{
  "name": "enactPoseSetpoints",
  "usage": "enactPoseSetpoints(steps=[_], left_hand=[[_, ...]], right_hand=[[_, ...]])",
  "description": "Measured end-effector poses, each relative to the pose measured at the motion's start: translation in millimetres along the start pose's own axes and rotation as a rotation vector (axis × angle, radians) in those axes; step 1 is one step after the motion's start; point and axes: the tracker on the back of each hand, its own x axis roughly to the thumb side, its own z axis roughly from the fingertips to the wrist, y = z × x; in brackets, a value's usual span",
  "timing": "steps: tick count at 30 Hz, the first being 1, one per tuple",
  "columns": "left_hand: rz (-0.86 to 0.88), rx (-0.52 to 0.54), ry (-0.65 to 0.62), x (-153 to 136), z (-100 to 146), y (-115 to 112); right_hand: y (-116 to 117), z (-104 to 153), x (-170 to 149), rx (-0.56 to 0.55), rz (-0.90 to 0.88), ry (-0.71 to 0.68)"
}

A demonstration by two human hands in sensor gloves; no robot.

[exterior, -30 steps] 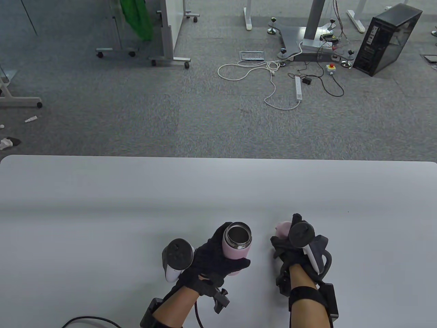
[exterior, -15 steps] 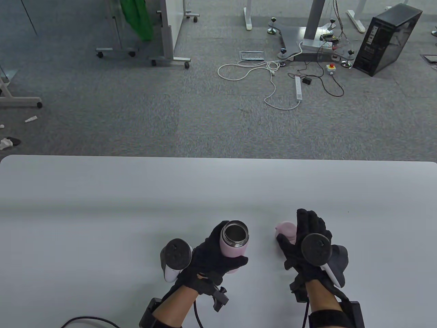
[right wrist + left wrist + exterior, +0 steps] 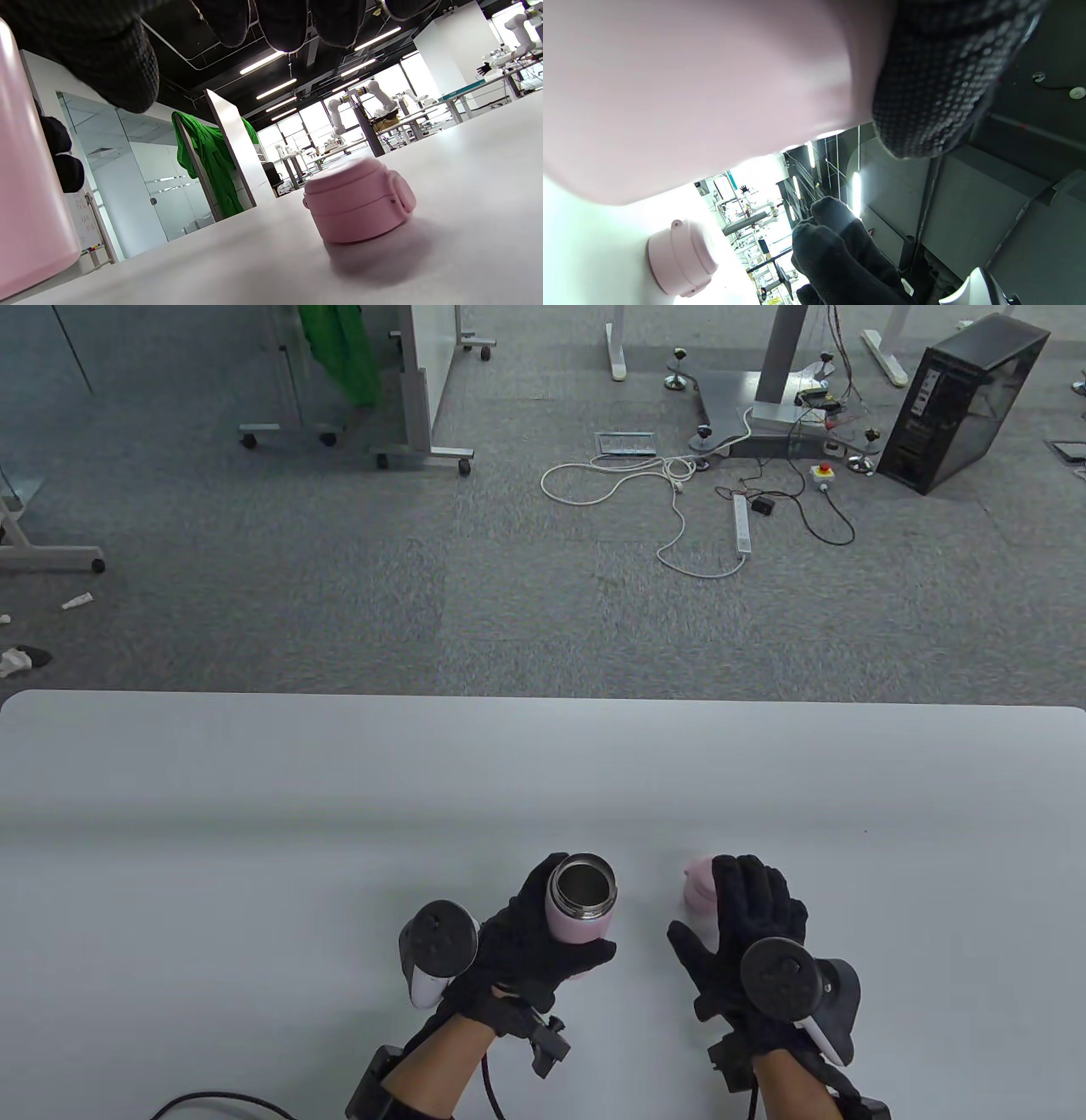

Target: Open thermos by twisting cap

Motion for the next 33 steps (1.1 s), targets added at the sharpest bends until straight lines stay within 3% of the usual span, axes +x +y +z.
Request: enactPoseSetpoints(steps=[5, 8, 14, 22, 33], left_hand=[[0.002, -0.005, 0.010, -2, 1, 0], [0.005, -0.003, 0.016, -3, 1, 0], [-0.032, 0.063, 0.031, 1, 1, 4], [-0.096, 0.066, 0.037, 11, -11, 6], [-0.066, 0.187, 0.223, -12, -40, 16]], right_hand=[[5, 7, -7, 0.021, 0.001, 0.006], [4, 9, -10, 0.102, 0.052, 0.004], [-4, 19, -12, 0.043, -0.006, 0.022], [-4, 21, -6, 0.090, 0.016, 0.007], [-9, 25, -13, 0.058, -0.034, 0.049]])
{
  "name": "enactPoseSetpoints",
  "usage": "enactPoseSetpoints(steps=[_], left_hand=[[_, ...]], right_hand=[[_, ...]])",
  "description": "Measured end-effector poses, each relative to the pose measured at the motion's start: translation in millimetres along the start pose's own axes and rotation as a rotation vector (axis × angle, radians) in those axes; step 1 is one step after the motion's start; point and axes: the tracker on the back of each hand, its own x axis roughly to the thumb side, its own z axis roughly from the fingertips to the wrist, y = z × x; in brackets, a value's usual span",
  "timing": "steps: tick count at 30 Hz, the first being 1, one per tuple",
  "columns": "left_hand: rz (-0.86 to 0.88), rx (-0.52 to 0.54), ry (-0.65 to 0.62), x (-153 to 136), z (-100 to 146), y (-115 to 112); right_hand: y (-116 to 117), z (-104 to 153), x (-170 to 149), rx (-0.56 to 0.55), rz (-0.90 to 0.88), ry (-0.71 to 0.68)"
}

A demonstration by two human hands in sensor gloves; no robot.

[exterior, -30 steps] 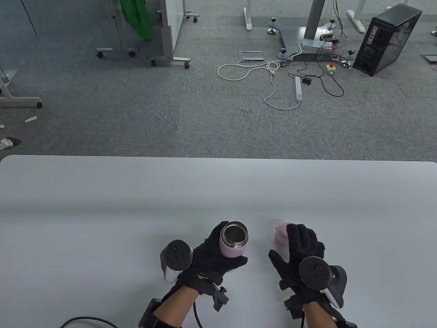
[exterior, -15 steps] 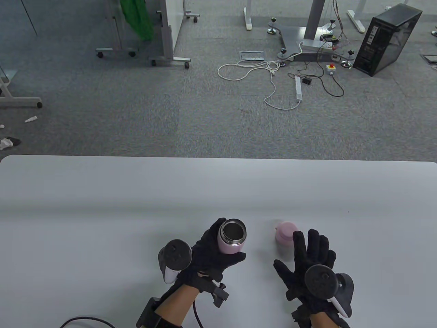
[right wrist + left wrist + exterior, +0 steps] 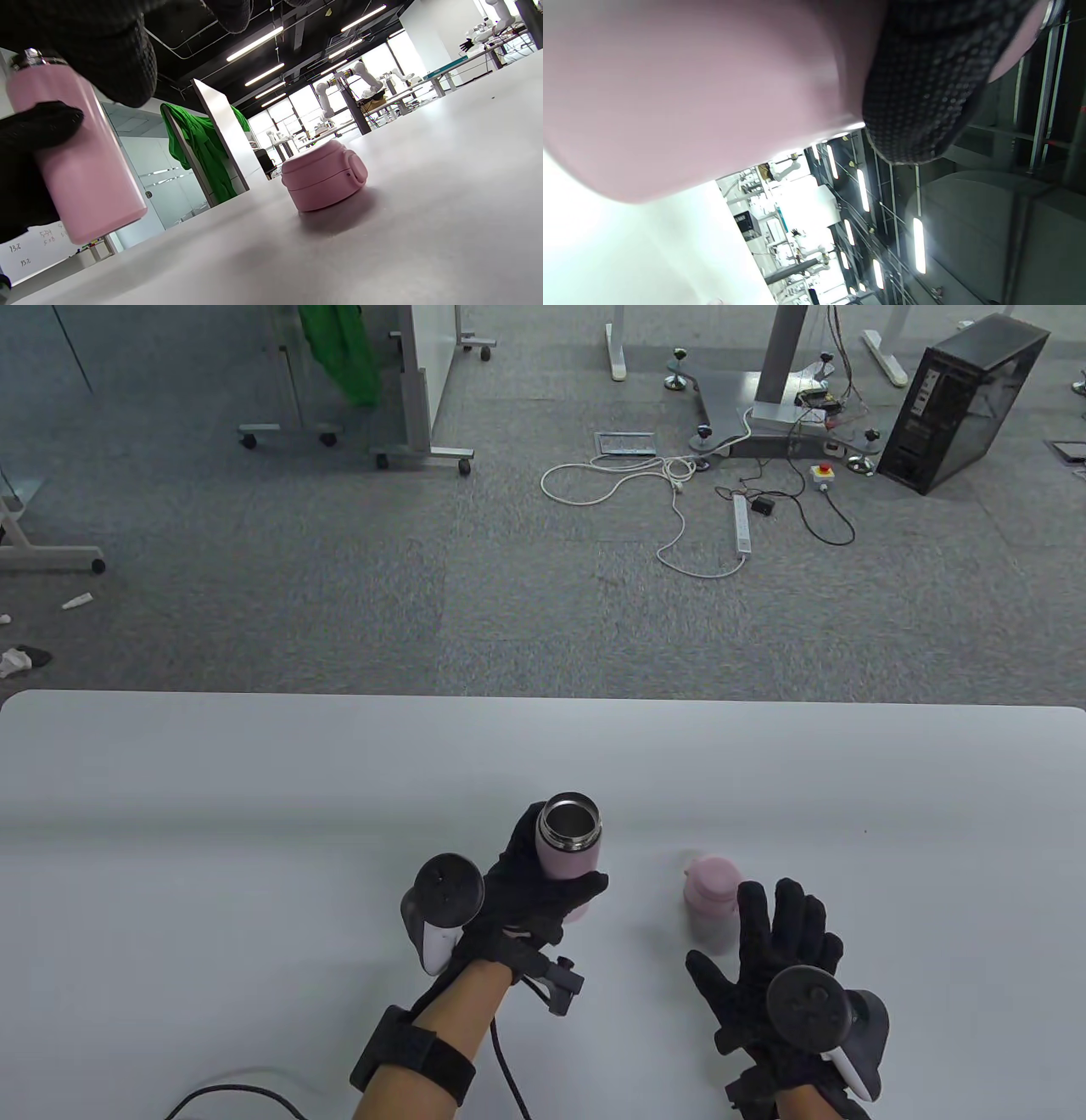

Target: Open thermos by twisting cap

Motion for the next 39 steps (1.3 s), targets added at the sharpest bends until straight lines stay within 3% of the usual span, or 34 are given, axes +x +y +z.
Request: enactPoseSetpoints(steps=[19, 28, 39], left_hand=[[0.061, 0.064, 0.186, -46, -20, -19], [0.024, 0.072, 0.188, -47, -20, -22], [-0.046, 0.001, 0.215, -48, -15, -21]], right_hand=[[-1, 1, -3, -0.013, -0.055, 0.015], [-3, 1, -4, -0.017, -0.069, 0.019], [-3, 3, -5, -0.026, -0.041, 0.016]])
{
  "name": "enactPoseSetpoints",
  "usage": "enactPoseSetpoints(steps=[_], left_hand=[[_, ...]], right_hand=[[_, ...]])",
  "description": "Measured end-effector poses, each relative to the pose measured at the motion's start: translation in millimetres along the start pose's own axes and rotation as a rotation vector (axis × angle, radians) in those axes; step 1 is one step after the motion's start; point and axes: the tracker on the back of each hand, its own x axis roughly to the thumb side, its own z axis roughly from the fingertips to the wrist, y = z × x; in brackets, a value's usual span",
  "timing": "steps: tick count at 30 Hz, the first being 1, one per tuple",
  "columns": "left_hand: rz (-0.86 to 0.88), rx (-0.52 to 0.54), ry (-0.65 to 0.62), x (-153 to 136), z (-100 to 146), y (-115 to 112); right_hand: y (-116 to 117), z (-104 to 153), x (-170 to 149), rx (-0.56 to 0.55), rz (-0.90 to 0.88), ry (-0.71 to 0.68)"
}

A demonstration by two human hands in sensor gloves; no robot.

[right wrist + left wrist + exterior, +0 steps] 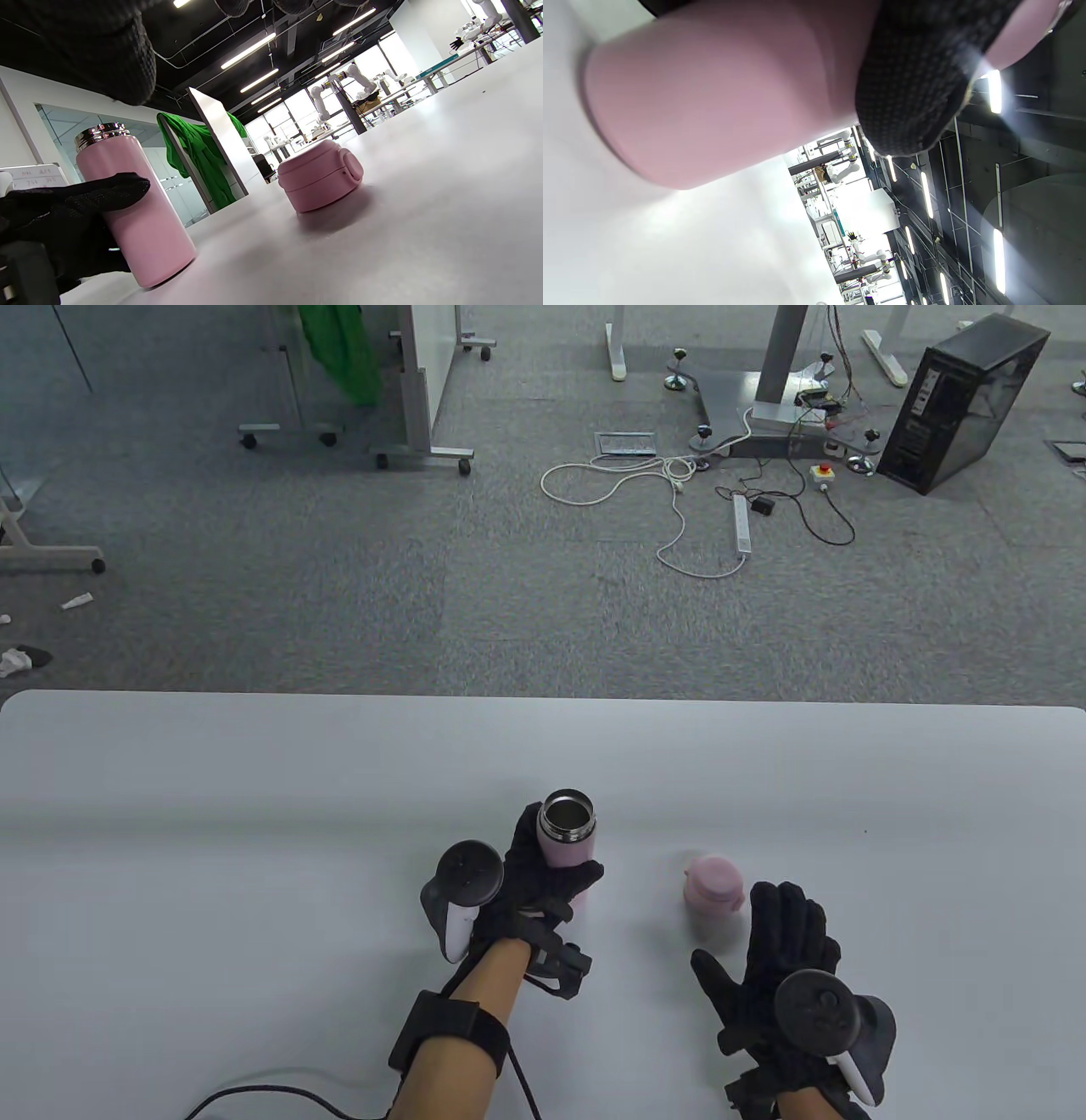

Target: Open thermos by twisting cap

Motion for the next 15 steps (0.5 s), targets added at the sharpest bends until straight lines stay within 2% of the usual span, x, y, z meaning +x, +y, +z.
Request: enactPoseSetpoints(steps=[9, 15], left_hand=[[-0.017, -0.031, 0.028, 0, 6, 2], [-0.014, -0.098, 0.038, 5, 16, 23]], right_hand=[[0, 2, -2, -0.009, 0.000, 0.006], [0, 2, -2, -0.012, 0.003, 0.004]])
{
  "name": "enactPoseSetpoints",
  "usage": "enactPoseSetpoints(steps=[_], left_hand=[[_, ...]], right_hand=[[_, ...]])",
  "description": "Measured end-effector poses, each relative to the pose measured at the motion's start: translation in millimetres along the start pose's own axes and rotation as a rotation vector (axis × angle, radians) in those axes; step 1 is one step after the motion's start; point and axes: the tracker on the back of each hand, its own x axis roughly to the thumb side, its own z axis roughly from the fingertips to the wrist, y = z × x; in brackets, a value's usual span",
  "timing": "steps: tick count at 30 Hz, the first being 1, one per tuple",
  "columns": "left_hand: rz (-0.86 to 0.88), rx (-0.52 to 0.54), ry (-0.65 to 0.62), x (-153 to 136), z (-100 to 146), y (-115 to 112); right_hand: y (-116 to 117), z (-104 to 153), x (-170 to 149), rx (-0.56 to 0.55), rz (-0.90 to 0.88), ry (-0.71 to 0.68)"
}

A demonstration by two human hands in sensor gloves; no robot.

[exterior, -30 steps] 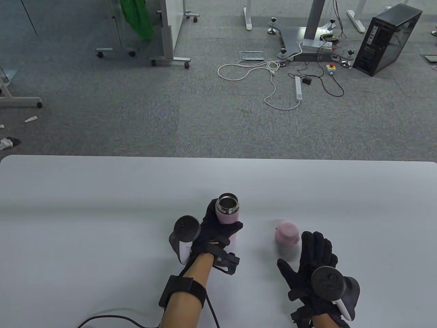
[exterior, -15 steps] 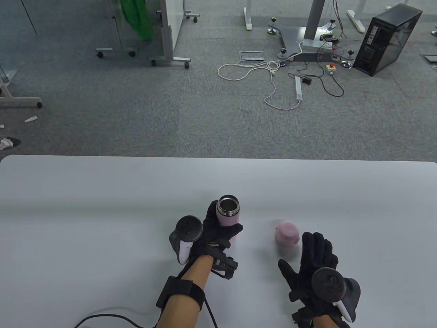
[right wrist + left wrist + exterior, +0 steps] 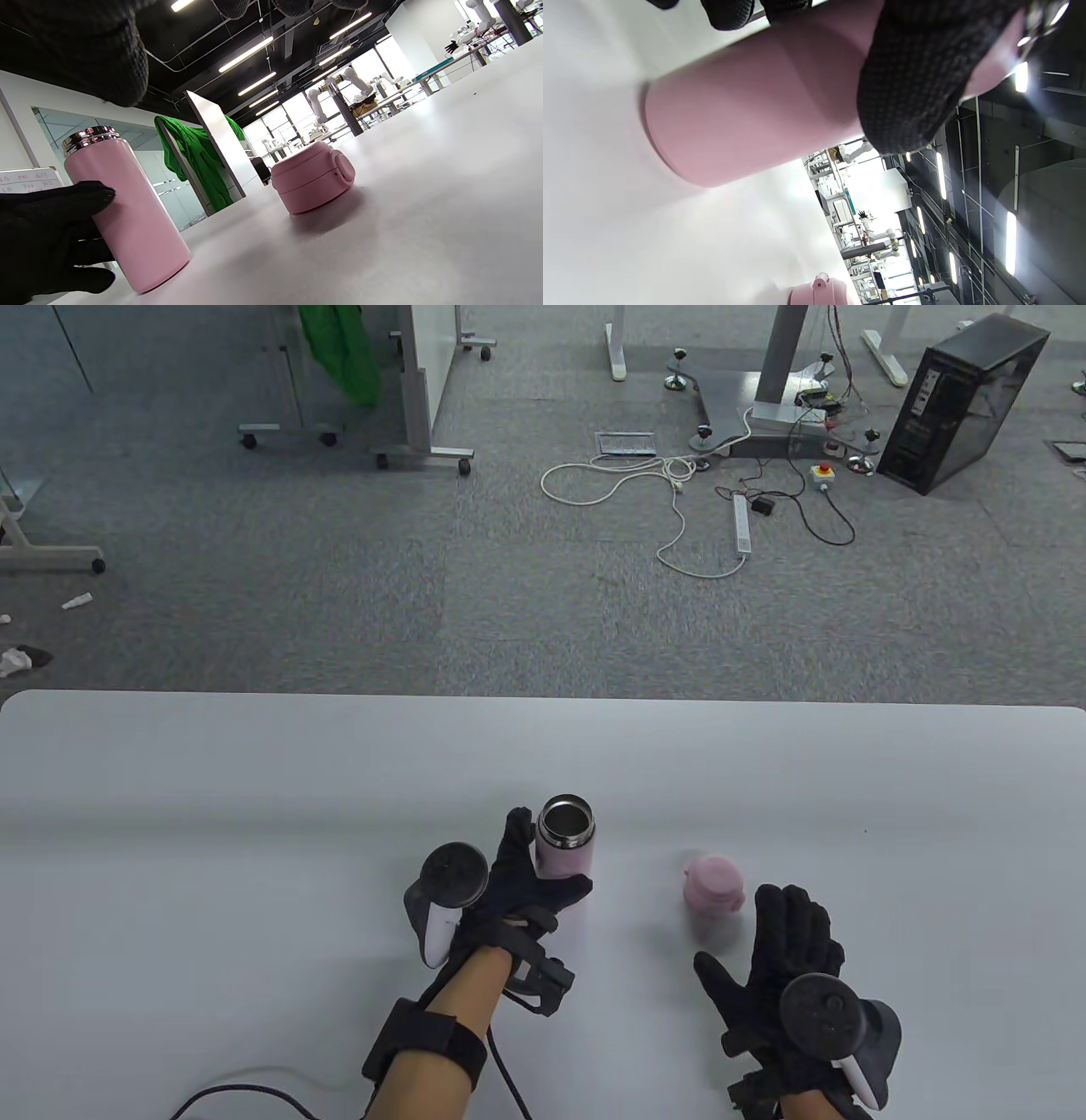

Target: Open thermos by twisting cap

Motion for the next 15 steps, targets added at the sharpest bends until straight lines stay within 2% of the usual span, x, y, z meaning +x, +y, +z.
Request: enactPoseSetpoints(steps=[4, 7, 12, 15], left_hand=[[-0.064, -0.007, -0.035, 4, 14, 15], [-0.131, 0.003, -0.100, 13, 34, 28], [-0.246, 0.030, -0.209, 23, 68, 47], [-0.242, 0.006, -0.214, 20, 83, 55]], right_hand=[[-1, 1, 1, -0.004, 0.016, -0.007], [-3, 3, 3, -0.027, 0.020, -0.018], [0, 3, 3, -0.005, 0.035, -0.015], [1, 4, 5, 0.008, 0.048, -0.019]])
